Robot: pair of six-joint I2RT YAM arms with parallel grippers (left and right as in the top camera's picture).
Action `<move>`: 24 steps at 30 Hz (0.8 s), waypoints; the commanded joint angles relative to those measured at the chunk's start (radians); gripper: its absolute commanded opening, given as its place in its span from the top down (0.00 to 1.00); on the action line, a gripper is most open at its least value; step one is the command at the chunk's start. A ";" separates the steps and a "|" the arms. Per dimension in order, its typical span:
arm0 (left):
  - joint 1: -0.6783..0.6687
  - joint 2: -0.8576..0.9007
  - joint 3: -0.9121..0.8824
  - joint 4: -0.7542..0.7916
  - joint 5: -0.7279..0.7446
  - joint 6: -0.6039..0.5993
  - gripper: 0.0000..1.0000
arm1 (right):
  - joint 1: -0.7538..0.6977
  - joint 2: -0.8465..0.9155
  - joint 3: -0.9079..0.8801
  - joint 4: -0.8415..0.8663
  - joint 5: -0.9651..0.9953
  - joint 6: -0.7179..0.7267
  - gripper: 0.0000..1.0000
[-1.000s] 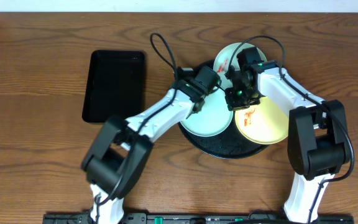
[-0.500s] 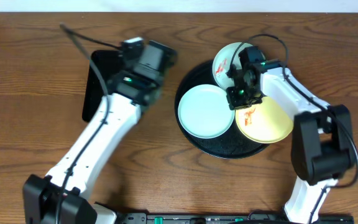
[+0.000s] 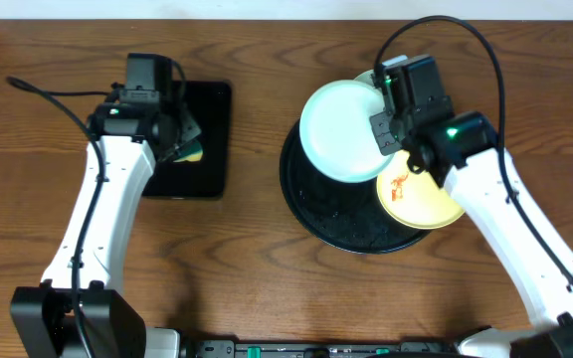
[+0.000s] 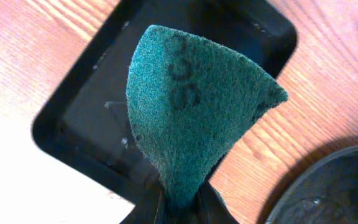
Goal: Clean dirty plates on tray and stack at the side
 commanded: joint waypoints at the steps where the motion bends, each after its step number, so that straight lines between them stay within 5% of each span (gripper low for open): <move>1: 0.026 -0.005 -0.009 -0.002 0.029 0.089 0.89 | 0.069 -0.048 0.005 0.034 0.251 -0.103 0.99; 13: 0.035 -0.005 -0.009 -0.005 0.028 0.152 0.89 | 0.327 -0.053 0.005 0.140 0.637 -0.410 0.99; 24: 0.035 -0.005 -0.009 -0.006 0.028 0.152 0.89 | 0.383 -0.053 0.005 0.177 0.722 -0.453 0.99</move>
